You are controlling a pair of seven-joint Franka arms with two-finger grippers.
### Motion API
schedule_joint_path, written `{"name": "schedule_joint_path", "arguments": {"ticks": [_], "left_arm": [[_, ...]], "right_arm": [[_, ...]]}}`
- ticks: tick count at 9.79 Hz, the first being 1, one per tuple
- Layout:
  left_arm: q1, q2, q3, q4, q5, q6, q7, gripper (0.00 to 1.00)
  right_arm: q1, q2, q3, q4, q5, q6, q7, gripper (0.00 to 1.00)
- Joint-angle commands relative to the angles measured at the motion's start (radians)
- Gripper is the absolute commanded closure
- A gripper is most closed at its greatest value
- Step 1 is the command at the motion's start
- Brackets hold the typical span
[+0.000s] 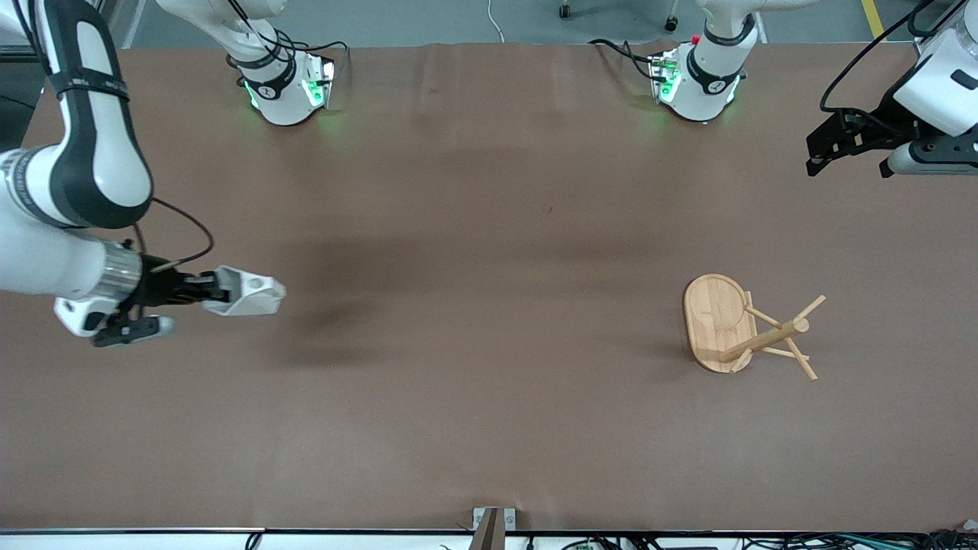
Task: Hang cup on rack
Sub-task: 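Lift the white cup with the right gripper toward the table middle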
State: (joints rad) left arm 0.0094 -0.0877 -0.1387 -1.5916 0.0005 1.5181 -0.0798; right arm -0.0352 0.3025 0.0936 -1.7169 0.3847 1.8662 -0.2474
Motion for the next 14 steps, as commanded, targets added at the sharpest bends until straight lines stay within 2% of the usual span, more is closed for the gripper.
{"name": "schedule_joint_path", "arguments": {"ticks": [1, 3, 4, 6, 7, 10, 12, 14], "left_arm": [[0.004, 0.022, -0.002, 0.001, -0.017, -0.019, -0.002, 0.0], [0.001, 0.028, -0.002, -0.001, -0.019, -0.019, 0.011, 0.0], [-0.011, 0.075, -0.005, 0.002, -0.025, -0.021, 0.014, 0.0], [-0.046, 0.092, -0.028, 0.021, -0.106, -0.021, 0.015, 0.0], [-0.081, 0.092, -0.051, 0.021, -0.128, -0.021, 0.012, 0.0], [-0.186, 0.092, -0.158, 0.024, -0.18, -0.003, 0.026, 0.0], [-0.226, 0.092, -0.273, 0.028, -0.177, 0.086, 0.035, 0.0], [-0.227, 0.12, -0.323, 0.022, -0.198, 0.239, 0.281, 0.0]], "right_arm": [[-0.003, 0.007, 0.139, -0.004, 0.219, -0.007, 0.011, 1.0], [0.009, 0.026, 0.263, -0.004, 0.421, 0.019, 0.013, 1.0], [0.029, 0.032, 0.279, -0.004, 0.512, 0.048, 0.011, 1.0], [0.072, 0.046, 0.324, -0.001, 0.694, 0.106, 0.013, 1.0], [0.108, 0.046, 0.325, -0.001, 0.745, 0.128, 0.022, 1.0], [0.172, 0.056, 0.327, 0.0, 0.839, 0.234, 0.033, 1.0], [0.193, 0.056, 0.327, 0.002, 0.844, 0.252, 0.034, 0.99], [0.202, 0.056, 0.327, -0.001, 0.858, 0.252, 0.034, 0.99]]}}
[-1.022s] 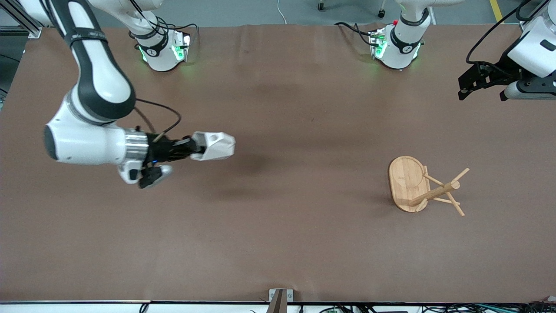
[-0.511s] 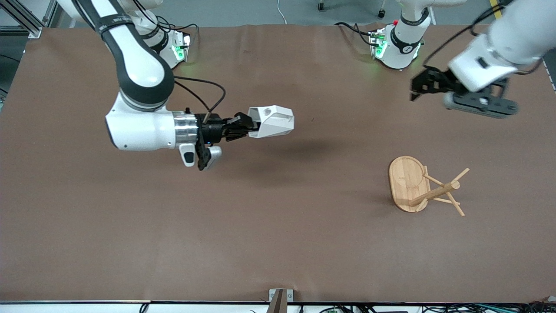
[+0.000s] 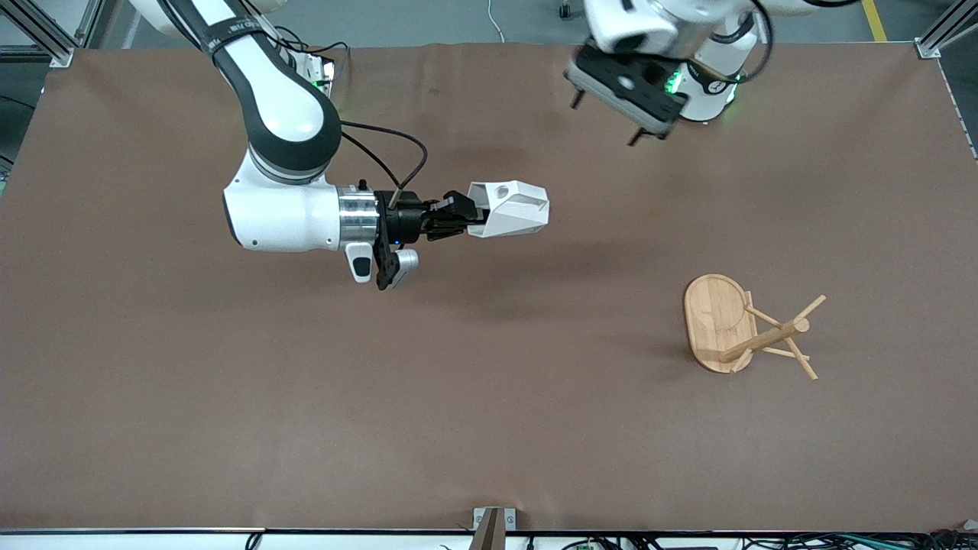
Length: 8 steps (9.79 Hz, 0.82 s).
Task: Hang cup on rack
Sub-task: 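Reach the left gripper to the cup held by the right gripper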
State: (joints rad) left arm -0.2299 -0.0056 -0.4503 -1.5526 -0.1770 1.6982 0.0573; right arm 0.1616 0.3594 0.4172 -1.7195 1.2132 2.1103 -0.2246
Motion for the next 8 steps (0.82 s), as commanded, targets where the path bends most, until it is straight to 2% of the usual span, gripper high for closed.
{"name": "schedule_joint_path", "arguments": {"ticks": [1, 2, 3, 4, 8], "left_arm": [[0.012, 0.055, -0.013, -0.02, -0.036, 0.099, 0.229, 0.0], [0.024, 0.076, -0.011, -0.026, -0.057, 0.145, 0.362, 0.0], [0.044, 0.105, -0.005, -0.03, -0.141, 0.167, 0.506, 0.0], [0.075, 0.107, -0.005, -0.041, -0.194, 0.173, 0.563, 0.0], [0.075, 0.165, -0.008, -0.073, -0.208, 0.29, 0.73, 0.0]], "right_arm": [[0.004, 0.0, 0.005, 0.001, 0.029, 0.01, 0.011, 0.99], [0.004, 0.0, 0.005, 0.001, 0.029, 0.01, 0.011, 0.99], [0.004, 0.0, 0.008, 0.001, 0.029, 0.01, 0.011, 0.99], [0.003, 0.0, 0.011, -0.002, 0.029, 0.008, 0.011, 0.99], [0.003, -0.002, 0.012, -0.002, 0.029, 0.01, 0.011, 0.99]]}}
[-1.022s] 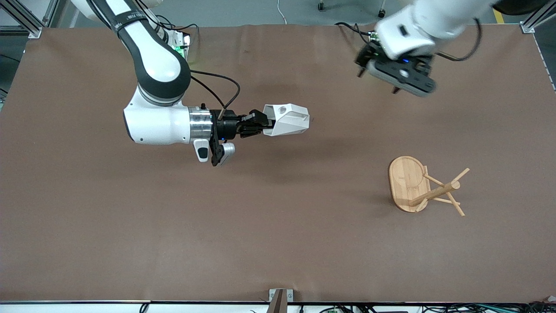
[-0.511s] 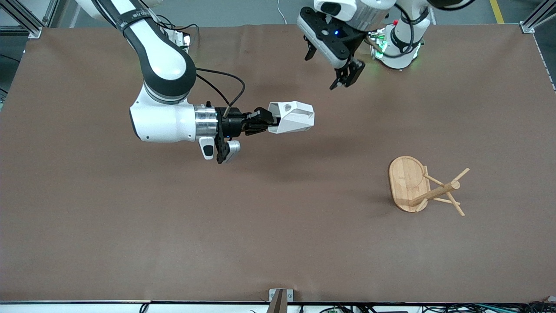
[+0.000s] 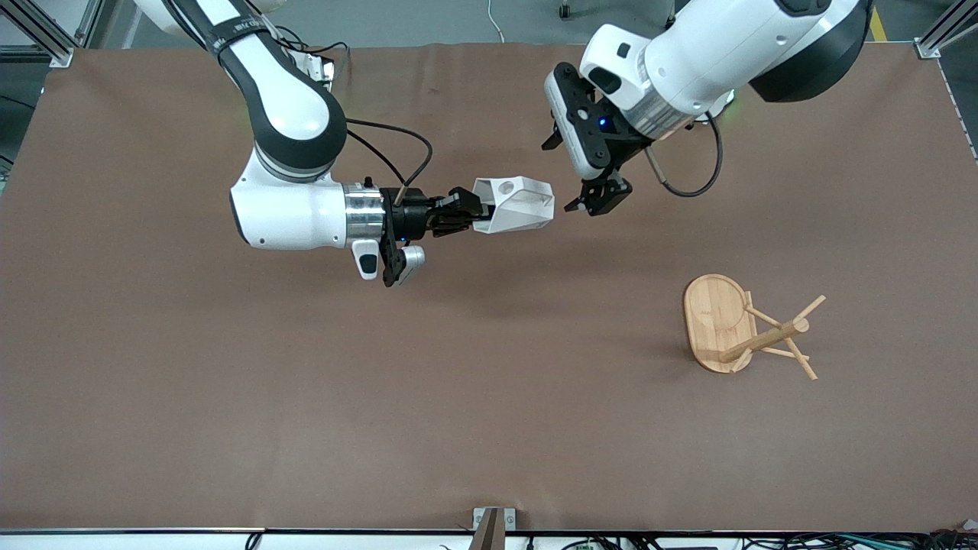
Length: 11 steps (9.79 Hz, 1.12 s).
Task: Hang cup on rack
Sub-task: 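Reach the left gripper to the cup held by the right gripper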
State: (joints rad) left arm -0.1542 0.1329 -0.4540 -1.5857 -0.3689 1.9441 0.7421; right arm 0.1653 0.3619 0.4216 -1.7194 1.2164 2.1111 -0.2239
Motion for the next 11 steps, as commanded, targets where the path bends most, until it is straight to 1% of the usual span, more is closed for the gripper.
{"name": "schedule_joint_path", "arguments": {"ticks": [1, 2, 5, 8, 9, 10, 11], "left_arm": [[-0.007, 0.03, -0.006, -0.039, -0.031, 0.045, 0.045, 0.0], [-0.008, 0.03, -0.006, -0.042, -0.033, 0.045, 0.046, 0.0], [-0.04, 0.083, -0.008, -0.045, -0.021, 0.085, 0.051, 0.0], [-0.048, 0.086, -0.009, -0.068, -0.012, 0.087, 0.052, 0.0], [-0.051, 0.086, -0.009, -0.069, -0.005, 0.094, 0.053, 0.19], [-0.051, 0.086, -0.009, -0.071, -0.001, 0.096, 0.053, 0.57], [-0.048, 0.086, -0.009, -0.08, -0.001, 0.096, 0.053, 0.77]], "right_arm": [[0.0, -0.004, 0.008, -0.002, 0.026, 0.009, 0.011, 0.99], [-0.001, -0.004, 0.017, -0.002, 0.028, 0.01, 0.011, 0.99], [-0.009, -0.012, 0.042, 0.0, 0.041, 0.01, 0.023, 0.99], [-0.01, -0.017, 0.065, 0.003, 0.043, 0.023, 0.032, 0.99], [-0.009, -0.018, 0.066, 0.004, 0.042, 0.029, 0.049, 0.99], [-0.01, -0.027, 0.066, 0.006, 0.041, 0.029, 0.066, 0.99], [-0.01, -0.029, 0.066, 0.006, 0.041, 0.029, 0.075, 0.99]]}}
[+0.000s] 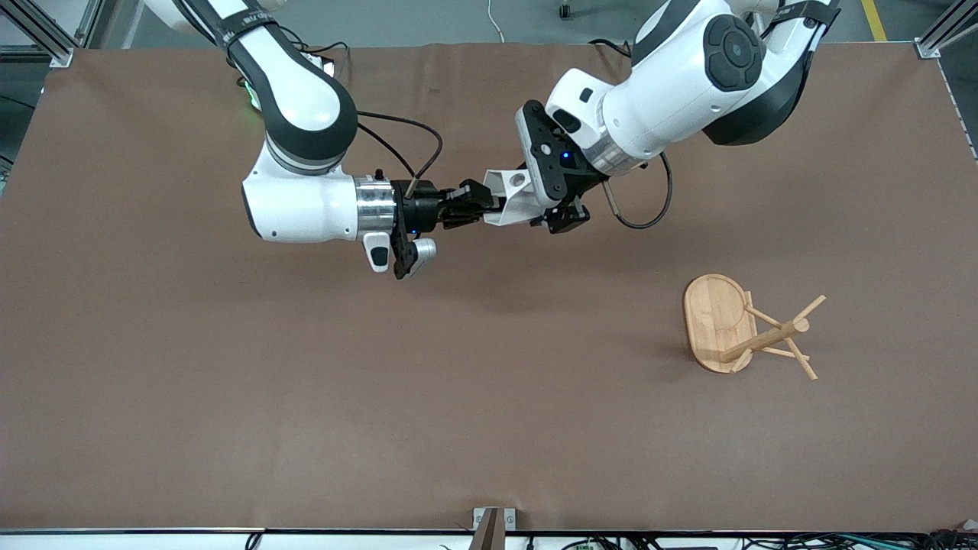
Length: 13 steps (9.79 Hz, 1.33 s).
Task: Hang cup on rack
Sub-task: 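Reach the left gripper to the cup held by the right gripper, then grasp the cup with the left gripper while the right gripper releases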
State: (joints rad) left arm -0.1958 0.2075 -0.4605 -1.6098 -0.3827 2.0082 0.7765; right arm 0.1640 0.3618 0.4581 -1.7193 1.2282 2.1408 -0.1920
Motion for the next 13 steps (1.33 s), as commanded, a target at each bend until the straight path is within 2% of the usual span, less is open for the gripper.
{"name": "schedule_joint_path", "arguments": {"ticks": [1, 2, 3, 4, 5, 6, 8, 9, 11, 13], "left_arm": [[-0.004, 0.01, -0.003, -0.061, 0.013, 0.032, 0.018, 0.88], [-0.004, 0.007, -0.003, -0.061, 0.013, 0.032, 0.018, 0.99], [-0.002, 0.007, -0.003, -0.061, 0.013, 0.031, 0.017, 1.0], [0.004, 0.007, -0.003, -0.059, 0.013, 0.029, 0.018, 1.0], [0.009, 0.006, -0.001, -0.059, 0.013, 0.023, 0.018, 1.0], [0.012, 0.003, -0.001, -0.058, 0.013, 0.018, 0.02, 1.0], [0.013, 0.001, 0.005, -0.058, 0.013, 0.015, 0.018, 1.0], [0.015, 0.001, 0.009, -0.058, 0.013, 0.015, 0.015, 1.0], [0.053, 0.006, 0.014, -0.056, 0.027, 0.015, 0.004, 1.0], [0.113, 0.013, 0.014, -0.055, 0.047, 0.015, -0.075, 0.99]], "right_arm": [[-0.009, -0.029, 0.03, 0.006, 0.03, -0.001, 0.043, 0.99], [-0.009, -0.029, 0.03, 0.006, 0.03, -0.001, 0.043, 0.99], [-0.009, -0.03, 0.03, 0.004, 0.03, -0.002, 0.043, 0.99], [-0.012, -0.032, 0.028, 0.004, 0.027, -0.009, 0.075, 0.94], [-0.026, -0.046, 0.027, 0.0, 0.008, -0.006, 0.145, 0.24], [-0.031, -0.063, 0.022, -0.005, -0.034, 0.001, 0.151, 0.0], [-0.098, -0.084, 0.014, -0.02, -0.149, -0.007, 0.16, 0.0], [-0.124, -0.095, -0.008, -0.032, -0.256, -0.007, 0.17, 0.0], [-0.146, -0.11, -0.096, -0.048, -0.517, -0.012, 0.251, 0.0], [-0.147, -0.11, -0.226, -0.059, -0.703, -0.013, 0.272, 0.0]]}}
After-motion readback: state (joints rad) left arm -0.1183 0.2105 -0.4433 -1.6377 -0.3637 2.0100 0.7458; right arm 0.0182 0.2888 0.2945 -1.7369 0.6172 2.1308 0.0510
